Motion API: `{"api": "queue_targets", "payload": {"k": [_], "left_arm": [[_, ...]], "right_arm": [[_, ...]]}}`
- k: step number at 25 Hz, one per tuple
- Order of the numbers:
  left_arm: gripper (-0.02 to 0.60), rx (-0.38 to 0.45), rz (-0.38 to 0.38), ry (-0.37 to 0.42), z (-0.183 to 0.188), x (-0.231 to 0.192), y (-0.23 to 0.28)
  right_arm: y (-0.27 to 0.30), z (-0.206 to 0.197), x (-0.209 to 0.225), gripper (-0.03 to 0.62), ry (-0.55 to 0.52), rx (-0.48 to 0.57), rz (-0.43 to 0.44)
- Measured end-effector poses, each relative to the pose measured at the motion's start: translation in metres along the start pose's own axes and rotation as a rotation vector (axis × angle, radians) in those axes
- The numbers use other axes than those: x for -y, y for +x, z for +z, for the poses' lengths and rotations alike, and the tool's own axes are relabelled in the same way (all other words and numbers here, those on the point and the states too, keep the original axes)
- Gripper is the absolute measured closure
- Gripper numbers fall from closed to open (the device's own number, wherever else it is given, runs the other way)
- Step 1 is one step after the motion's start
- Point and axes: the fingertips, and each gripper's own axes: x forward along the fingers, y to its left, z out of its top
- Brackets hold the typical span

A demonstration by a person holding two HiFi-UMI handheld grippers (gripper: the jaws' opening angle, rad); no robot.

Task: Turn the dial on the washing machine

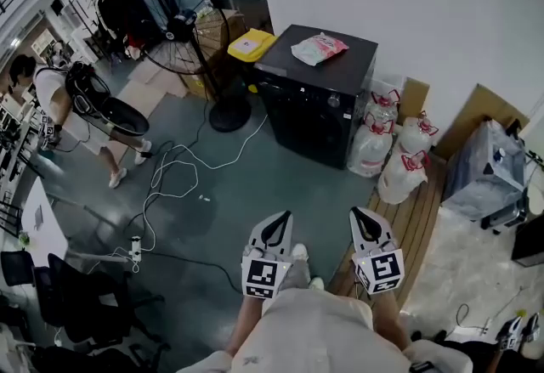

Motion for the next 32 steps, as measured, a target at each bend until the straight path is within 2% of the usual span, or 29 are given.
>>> {"api": "queue_targets", "payload": {"k": [11, 24, 32], "left_arm": [[0.569, -0.011, -0.021, -0.023, -0.006, -0.035, 0.063], [0.569, 0.006, -0.085, -0.037, 0.003, -0.112, 0.153], [0.569, 0.014, -0.101, -0.050, 0.002, -0.149, 0.192]], "right_arm": [[0.054, -0.006, 0.032, 0.585, 0.000, -0.028, -0.021], [0.158, -0.003, 0.066, 0.586, 0.005, -0.067, -0.085], [0.200, 0.000, 0.080, 0.586, -0.008, -0.080, -0.114]]}}
